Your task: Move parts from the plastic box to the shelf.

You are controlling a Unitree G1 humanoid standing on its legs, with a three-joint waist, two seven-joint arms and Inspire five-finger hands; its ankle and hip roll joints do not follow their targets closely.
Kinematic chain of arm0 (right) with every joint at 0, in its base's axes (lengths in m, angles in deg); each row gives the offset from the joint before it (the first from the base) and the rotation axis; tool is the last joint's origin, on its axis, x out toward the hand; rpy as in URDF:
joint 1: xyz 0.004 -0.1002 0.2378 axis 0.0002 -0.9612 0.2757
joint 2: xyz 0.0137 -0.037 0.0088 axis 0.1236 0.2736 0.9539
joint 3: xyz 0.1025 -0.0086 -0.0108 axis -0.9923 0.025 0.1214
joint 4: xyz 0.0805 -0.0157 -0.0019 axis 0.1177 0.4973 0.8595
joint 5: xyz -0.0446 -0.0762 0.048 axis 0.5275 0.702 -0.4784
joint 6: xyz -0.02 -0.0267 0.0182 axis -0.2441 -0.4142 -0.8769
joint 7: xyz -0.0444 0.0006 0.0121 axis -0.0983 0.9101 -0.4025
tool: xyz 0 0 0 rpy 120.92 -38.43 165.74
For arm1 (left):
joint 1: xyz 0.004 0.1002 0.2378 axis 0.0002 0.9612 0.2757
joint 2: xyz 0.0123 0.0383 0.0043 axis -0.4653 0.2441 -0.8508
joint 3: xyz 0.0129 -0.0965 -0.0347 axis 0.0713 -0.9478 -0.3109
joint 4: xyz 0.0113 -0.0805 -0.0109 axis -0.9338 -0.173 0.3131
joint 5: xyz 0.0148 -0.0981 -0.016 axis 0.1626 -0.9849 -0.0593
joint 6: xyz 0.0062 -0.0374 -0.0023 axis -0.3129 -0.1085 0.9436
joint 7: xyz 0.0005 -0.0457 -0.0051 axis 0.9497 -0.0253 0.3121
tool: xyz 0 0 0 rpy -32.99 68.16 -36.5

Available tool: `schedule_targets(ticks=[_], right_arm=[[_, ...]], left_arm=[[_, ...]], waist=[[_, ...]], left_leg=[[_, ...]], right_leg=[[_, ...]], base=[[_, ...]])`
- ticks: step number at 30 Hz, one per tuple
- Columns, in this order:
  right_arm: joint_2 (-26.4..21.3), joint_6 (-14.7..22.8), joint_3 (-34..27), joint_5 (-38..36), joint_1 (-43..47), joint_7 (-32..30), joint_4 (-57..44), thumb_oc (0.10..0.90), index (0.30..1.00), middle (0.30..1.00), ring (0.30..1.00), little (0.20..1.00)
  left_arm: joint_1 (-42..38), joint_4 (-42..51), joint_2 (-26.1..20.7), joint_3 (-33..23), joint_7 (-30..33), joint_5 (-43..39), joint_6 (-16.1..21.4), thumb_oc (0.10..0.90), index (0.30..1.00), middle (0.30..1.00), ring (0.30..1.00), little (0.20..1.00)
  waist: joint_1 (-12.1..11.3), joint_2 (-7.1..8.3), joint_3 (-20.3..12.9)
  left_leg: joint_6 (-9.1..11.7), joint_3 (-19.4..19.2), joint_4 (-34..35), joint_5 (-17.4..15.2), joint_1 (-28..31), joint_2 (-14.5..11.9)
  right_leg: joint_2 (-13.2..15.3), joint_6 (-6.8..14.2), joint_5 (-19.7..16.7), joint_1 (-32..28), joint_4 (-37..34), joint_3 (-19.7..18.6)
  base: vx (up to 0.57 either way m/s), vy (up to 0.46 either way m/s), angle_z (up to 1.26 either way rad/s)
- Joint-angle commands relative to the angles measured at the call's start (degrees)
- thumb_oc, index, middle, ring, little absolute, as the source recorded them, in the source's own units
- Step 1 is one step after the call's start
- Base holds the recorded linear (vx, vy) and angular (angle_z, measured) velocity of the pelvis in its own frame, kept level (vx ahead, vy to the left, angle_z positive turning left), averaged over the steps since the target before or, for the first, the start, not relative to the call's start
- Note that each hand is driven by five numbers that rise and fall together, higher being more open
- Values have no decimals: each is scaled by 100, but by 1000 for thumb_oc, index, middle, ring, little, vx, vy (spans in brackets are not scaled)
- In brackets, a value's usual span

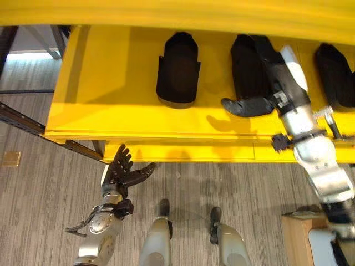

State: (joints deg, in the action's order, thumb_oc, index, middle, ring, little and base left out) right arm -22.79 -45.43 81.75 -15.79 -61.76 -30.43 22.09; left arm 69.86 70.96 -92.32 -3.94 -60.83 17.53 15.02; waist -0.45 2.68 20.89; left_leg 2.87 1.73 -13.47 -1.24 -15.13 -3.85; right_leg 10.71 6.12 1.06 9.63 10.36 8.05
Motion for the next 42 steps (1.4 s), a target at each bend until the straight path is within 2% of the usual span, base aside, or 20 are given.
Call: schedule_targets(ticks=[1,11,14,17,19,22,30,31,32,34,36,37,39,41,42], right_arm=[[160,737,-191,-362,132,-29,-362,900,1000,1000,1000,1000],[716,942,-596,-671,-1269,360,-842,900,1000,1000,1000,1000],[1135,1018,-727,-1050,-1963,523,-771,900,1000,1000,1000,1000],[1240,1012,-843,-1047,-2295,599,-813,900,1000,1000,1000,1000],[1482,1001,-981,-1173,-2717,606,-593,900,1000,1000,1000,1000],[1616,1022,-1037,-1244,-2863,513,-337,900,1000,1000,1000,1000],[1764,997,-1143,-1340,-3232,444,40,900,1000,1000,1000,1000],[1772,1011,-1124,-1338,-3303,410,185,900,1000,1000,1000,1000],[1772,1011,-1124,-1338,-3303,410,185,900,1000,1000,1000,1000],[1781,1030,-1121,-1357,-3356,413,202,900,1000,1000,1000,1000],[1723,1050,-1063,-1368,-3375,412,289,900,1000,1000,1000,1000],[1722,1052,-1064,-1368,-3374,412,291,900,1000,1000,1000,1000],[1685,1068,-1069,-1389,-3408,410,352,900,1000,1000,1000,1000],[1646,1077,-1161,-1330,-3427,357,388,900,1000,1000,1000,1000],[1638,1086,-1201,-1311,-3440,330,389,900,1000,1000,1000,1000]], left_arm=[[174,359,-91,-92,-160,272,354,900,1000,1000,1000,1000],[654,397,254,-347,-230,304,384,900,1000,1000,1000,1000],[869,396,410,-473,-231,299,468,900,1000,1000,1000,1000],[932,360,494,-509,-264,303,493,900,1000,1000,1000,1000],[906,292,554,-476,-273,334,515,900,1000,1000,1000,1000],[880,270,565,-450,-254,365,555,900,1000,1000,1000,1000],[882,276,688,-479,-210,369,579,900,1000,1000,1000,1000],[901,269,719,-488,-173,352,602,900,1000,1000,1000,1000],[902,269,720,-488,-173,352,602,900,1000,1000,1000,1000],[912,244,750,-494,-189,345,610,900,1000,1000,1000,1000],[880,254,767,-474,-174,352,611,900,1000,1000,1000,1000],[880,254,768,-474,-174,352,611,900,1000,1000,1000,1000],[871,273,774,-461,-176,374,608,900,1000,1000,1000,1000],[792,235,747,-415,-211,409,608,900,1000,1000,1000,1000],[750,216,742,-394,-238,407,609,900,1000,1000,1000,1000]], waist=[[41,110,-976],[297,11,-1373],[427,-64,-1511],[484,-107,-1568],[577,-175,-1613],[624,-220,-1616],[729,-512,-1513],[730,-597,-1467],[731,-598,-1470],[723,-641,-1405],[674,-647,-1316],[677,-650,-1322],[647,-617,-1284],[640,-545,-1231],[668,-496,-1221]], left_leg=[[115,71,127,-419,369,-458],[120,-295,1076,-54,918,-543],[158,-481,1605,184,1180,-587],[193,-545,1786,277,1280,-624],[252,-538,1847,348,1305,-679],[282,-516,1847,370,1303,-727],[467,-527,1845,698,1308,-1128],[533,-482,1843,925,1235,-1278],[534,-481,1843,925,1231,-1279],[557,-421,1816,1173,1169,-1382],[546,-263,1780,1511,1035,-1480],[549,-257,1780,1515,1025,-1483],[505,-216,1698,1723,916,-1515],[443,-280,1484,1782,783,-1471],[391,-393,1396,1672,742,-1415]], right_leg=[[284,218,231,-390,-365,-134],[241,331,-288,-564,-1144,-299],[193,389,-420,-581,-1370,-378],[171,399,-419,-610,-1408,-375],[142,393,-351,-648,-1369,-345],[106,364,-267,-640,-1300,-348],[-298,66,216,-523,-888,-530],[-466,-47,365,-425,-725,-543],[-467,-48,367,-420,-721,-543],[-625,-182,445,-373,-633,-578],[-836,-324,538,-250,-504,-628],[-839,-327,542,-239,-495,-624],[-906,-420,549,-238,-518,-604],[-896,-478,496,-270,-580,-542],[-867,-488,484,-294,-623,-510]], base=[[56,18,-1],[36,18,-16],[30,26,-26],[18,-3,-28],[10,-33,-6],[-9,-39,5],[-23,-125,-6],[-42,-167,-3],[-49,-172,-4],[-44,-159,-5],[-72,-264,-1],[-66,-232,-1],[-43,-187,-4],[-56,-202,3],[-49,-184,26]])
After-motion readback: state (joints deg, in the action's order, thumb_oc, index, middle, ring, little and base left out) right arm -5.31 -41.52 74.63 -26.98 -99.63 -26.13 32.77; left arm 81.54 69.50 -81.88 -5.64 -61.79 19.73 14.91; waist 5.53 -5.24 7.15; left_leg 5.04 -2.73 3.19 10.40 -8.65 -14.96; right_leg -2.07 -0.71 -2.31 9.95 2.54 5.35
